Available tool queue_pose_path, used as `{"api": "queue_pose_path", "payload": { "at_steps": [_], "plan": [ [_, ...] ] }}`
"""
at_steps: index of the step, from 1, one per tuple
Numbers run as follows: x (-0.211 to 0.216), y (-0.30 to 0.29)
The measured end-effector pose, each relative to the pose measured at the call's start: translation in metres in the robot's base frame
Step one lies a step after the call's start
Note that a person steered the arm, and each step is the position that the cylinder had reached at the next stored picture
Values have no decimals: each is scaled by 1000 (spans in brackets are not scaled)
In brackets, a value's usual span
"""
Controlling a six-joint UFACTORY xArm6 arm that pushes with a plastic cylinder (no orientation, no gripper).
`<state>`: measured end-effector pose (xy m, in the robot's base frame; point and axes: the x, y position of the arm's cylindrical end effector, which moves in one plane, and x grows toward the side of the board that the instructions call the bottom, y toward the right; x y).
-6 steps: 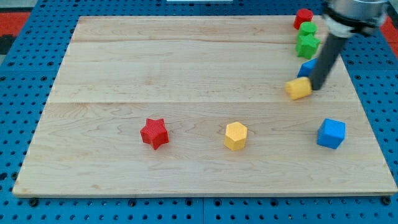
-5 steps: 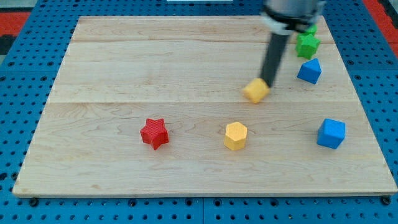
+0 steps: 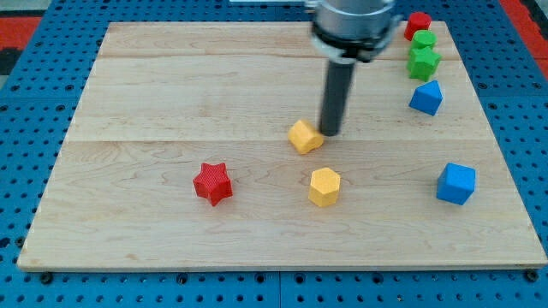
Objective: Slide the yellow heart to the red star
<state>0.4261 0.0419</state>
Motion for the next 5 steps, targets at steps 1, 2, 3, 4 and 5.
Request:
{"api": "queue_pose_path", "payload": {
  "at_steps": [1, 2, 3, 4, 5],
  "plan": [
    [-1, -90],
    [-2, -73],
    [3, 7],
    [26, -5],
    [26, -95]
  ]
}}
